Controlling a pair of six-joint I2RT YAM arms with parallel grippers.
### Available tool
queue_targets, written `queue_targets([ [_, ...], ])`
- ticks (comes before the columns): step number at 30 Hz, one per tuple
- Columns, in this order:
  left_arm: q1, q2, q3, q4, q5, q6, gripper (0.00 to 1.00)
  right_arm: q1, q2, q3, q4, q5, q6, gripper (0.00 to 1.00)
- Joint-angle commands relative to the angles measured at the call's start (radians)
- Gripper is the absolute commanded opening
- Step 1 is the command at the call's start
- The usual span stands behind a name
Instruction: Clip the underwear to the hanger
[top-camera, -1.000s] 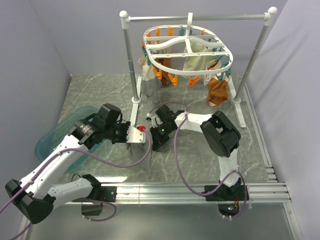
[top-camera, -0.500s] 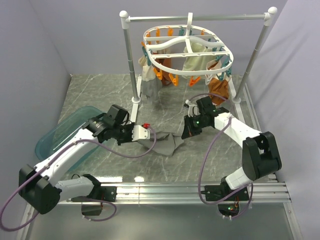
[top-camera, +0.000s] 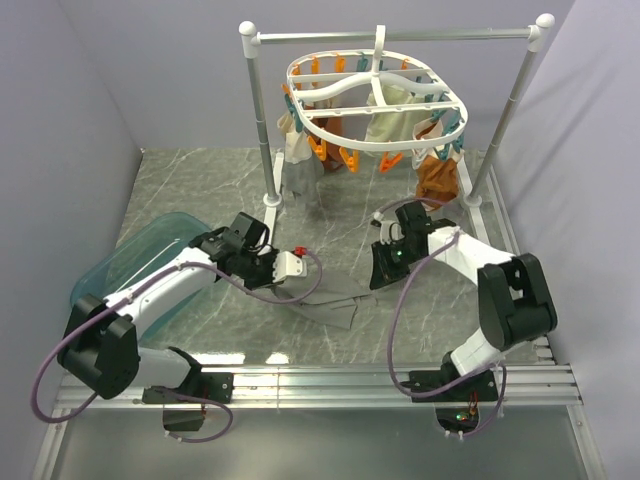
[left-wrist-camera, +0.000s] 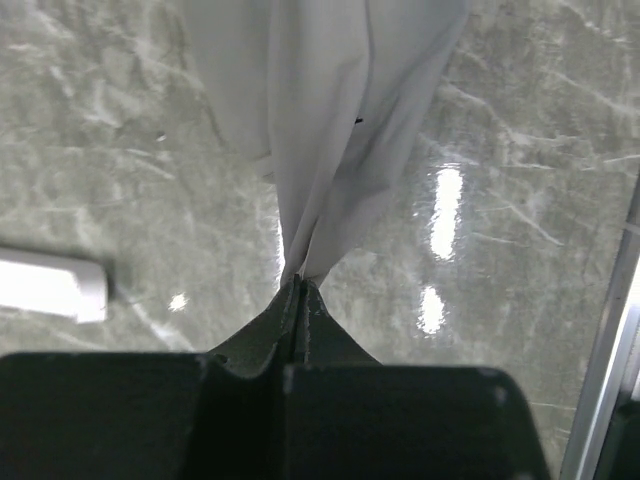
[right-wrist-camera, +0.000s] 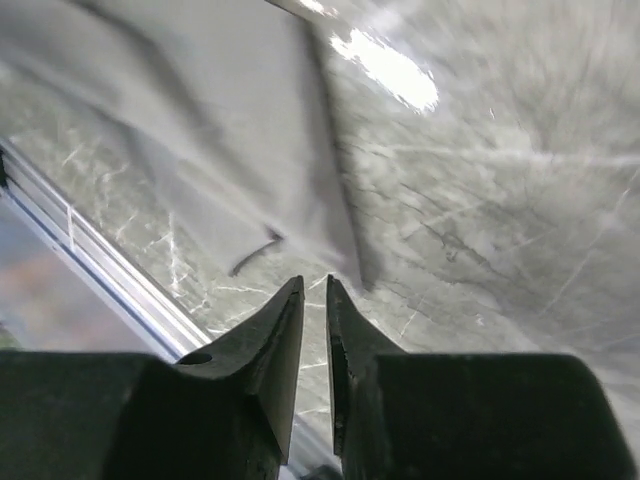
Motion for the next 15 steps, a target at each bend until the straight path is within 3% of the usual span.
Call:
queue_targets([
  [1,0.005,0.028,0.039,0.02,0.074,-0.016,0.0,-0.001,-0.131,0.027,0.055,-0.059,-0.154,0.23],
  [6,0.023,0.071,0.06,0.002,0.124,-0.01,0.0,0.024,-0.307,-0.045,0.103,-0.131,-0.414,0.22],
  [9,0.04,0.1,0.082,0.006,0.143,-0.034,0.0,0.16,-0.399,-0.113,0.152,-0.066,-0.541,0.19],
  [15,0.066,0.154,0.129,0.015,0.173,-0.082,0.0,0.332,-0.377,-0.161,0.202,-0.004,-0.669,0.25],
])
